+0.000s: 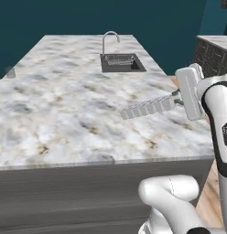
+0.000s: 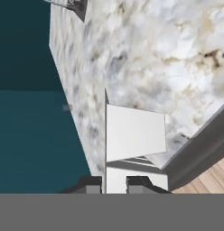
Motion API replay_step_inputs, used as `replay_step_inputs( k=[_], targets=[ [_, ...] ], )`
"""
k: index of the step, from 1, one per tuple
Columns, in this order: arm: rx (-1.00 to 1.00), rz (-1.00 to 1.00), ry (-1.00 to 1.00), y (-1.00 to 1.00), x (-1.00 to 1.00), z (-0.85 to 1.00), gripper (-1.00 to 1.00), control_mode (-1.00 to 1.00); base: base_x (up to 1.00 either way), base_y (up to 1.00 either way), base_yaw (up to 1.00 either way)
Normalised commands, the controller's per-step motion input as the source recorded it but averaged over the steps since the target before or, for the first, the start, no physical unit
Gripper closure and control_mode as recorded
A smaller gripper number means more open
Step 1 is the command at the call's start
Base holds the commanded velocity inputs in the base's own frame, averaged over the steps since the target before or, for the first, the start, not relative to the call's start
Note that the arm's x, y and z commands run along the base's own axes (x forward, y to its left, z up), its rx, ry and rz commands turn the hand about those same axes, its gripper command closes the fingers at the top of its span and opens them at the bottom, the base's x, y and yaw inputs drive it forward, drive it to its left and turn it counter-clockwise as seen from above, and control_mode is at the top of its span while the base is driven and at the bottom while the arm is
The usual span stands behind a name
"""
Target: Open the freezer door, pick up the ice cube tray from the freezer, and place it on the dining counter.
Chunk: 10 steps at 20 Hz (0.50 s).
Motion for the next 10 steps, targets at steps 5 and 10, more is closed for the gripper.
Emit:
replay_step_inputs(
  k=[5,10],
  targets=[
    [0.00,0.13,0.00,0.00,0.62,-0.46,1.00,-1.00,0.00,0.00,0.00],
    [0.00,0.09,0.00,0.00,0.60,-0.40,1.00,-1.00,0.00,0.00,0.00]
  ],
)
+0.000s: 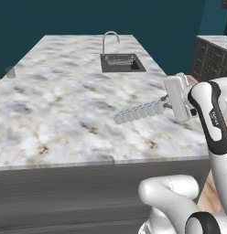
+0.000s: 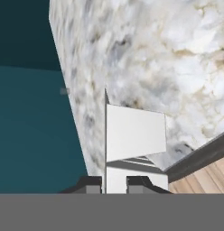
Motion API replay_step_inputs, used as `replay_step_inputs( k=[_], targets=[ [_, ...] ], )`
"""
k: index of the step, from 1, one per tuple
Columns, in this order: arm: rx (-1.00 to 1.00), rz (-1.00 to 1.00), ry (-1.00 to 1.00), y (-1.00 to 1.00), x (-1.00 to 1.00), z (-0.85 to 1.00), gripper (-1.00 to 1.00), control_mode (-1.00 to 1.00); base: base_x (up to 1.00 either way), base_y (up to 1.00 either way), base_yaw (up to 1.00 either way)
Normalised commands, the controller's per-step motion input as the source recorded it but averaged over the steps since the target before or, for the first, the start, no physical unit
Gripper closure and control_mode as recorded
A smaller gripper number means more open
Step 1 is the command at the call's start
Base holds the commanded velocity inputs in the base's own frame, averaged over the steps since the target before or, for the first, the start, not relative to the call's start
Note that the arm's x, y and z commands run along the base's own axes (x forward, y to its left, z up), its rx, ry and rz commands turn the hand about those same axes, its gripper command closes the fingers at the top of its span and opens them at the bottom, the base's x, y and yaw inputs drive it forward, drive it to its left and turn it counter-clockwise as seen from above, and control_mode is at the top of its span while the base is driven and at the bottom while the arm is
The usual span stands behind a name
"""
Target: Open the freezer door, pick up the ice cube tray from the freezer, and place it on the dining counter.
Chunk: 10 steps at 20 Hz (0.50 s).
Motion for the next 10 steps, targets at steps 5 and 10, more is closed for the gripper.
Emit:
replay_step_inputs(
  k=[5,10],
  targets=[
    [0.00,0.04,0.00,0.00,0.48,-0.37,1.00,-1.00,0.00,0.00,0.00],
    [0.00,0.00,0.00,0.01,0.40,-0.34,1.00,-1.00,0.00,0.00,0.00]
  ],
)
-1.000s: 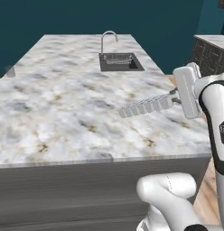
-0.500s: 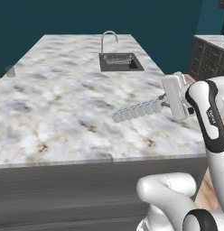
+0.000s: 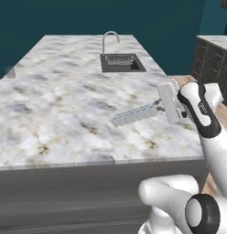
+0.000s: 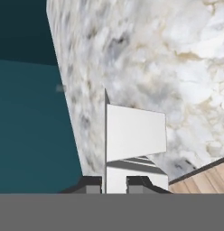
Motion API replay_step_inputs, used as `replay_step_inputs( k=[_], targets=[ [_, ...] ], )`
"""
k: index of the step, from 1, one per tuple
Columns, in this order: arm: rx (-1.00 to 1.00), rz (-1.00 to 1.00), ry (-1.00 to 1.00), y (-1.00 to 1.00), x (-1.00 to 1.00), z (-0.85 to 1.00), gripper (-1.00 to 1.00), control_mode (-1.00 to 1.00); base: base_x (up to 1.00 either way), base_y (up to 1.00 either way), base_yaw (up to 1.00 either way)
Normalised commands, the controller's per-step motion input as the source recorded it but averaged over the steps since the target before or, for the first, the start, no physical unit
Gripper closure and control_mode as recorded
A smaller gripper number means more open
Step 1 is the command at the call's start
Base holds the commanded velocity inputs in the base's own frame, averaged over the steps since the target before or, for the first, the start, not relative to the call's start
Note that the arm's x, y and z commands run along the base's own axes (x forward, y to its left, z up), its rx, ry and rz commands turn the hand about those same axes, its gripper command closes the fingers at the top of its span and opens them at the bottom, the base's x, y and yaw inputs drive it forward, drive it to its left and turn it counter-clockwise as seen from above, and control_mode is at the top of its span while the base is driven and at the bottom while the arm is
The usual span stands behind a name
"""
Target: Open the freezer door, pick up the ice cube tray from the freezer, and place it on the dining counter.
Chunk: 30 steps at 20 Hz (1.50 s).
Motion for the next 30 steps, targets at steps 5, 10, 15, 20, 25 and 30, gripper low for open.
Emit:
replay_step_inputs(
  k=[5,10,15,20,25,30],
  targets=[
    [0.00,0.01,0.00,0.06,0.40,-0.43,1.00,-1.00,0.00,0.00,0.00],
    [0.00,0.01,0.00,0.06,0.43,-0.45,1.00,-1.00,0.00,0.00,0.00],
    [0.00,0.00,0.00,0.00,0.45,-0.44,1.00,-1.00,0.00,0.00,0.00],
    [0.00,0.00,0.00,0.00,0.58,-0.24,1.00,-1.00,0.00,0.00,0.00],
    [0.00,0.00,0.00,0.00,0.68,-0.25,1.00,-1.00,0.00,0.00,0.00],
    [0.00,0.00,0.00,0.00,0.68,-0.25,1.00,-1.00,0.00,0.00,0.00]
  ],
)
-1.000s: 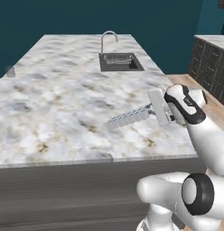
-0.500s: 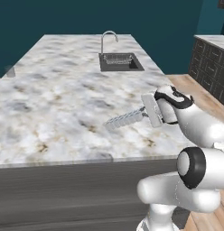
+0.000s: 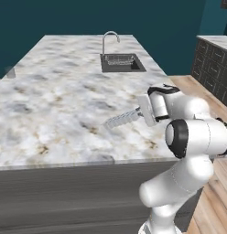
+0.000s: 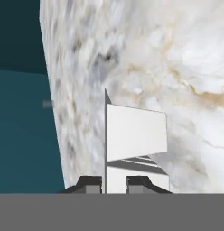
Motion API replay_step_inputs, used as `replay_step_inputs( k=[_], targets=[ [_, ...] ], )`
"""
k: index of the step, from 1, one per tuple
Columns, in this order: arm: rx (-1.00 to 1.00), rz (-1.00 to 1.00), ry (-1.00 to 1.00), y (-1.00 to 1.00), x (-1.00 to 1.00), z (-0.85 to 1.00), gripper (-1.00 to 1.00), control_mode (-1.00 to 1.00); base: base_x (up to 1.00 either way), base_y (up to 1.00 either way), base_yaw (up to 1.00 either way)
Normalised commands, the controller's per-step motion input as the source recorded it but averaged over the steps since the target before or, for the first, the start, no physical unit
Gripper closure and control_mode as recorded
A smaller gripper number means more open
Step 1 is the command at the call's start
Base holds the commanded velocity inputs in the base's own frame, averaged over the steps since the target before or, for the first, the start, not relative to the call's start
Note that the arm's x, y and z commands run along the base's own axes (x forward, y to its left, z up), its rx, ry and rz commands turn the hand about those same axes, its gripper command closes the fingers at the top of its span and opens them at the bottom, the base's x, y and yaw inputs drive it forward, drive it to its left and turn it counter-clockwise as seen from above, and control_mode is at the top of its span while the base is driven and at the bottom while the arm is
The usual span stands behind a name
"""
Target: Open the freezer door, pick up the ice cube tray from the freezer, and place it on the dining counter.
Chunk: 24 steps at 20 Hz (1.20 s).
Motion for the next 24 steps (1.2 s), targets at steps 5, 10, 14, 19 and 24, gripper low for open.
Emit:
replay_step_inputs(
  k=[5,10,14,19,24],
  targets=[
    [0.00,0.00,0.00,0.00,0.68,-0.15,1.00,-1.00,0.00,0.00,0.00],
    [0.00,0.00,0.00,0.00,0.68,-0.11,1.00,-1.00,0.00,0.00,0.00],
    [0.00,0.01,-0.02,0.00,0.61,-0.12,1.00,-1.00,0.00,0.00,0.00],
    [0.00,0.01,-0.03,0.00,0.36,-0.26,1.00,-1.00,0.00,0.00,0.00],
    [0.00,0.04,0.00,0.00,0.10,-0.35,1.00,-1.00,0.00,0.00,0.00]
  ],
)
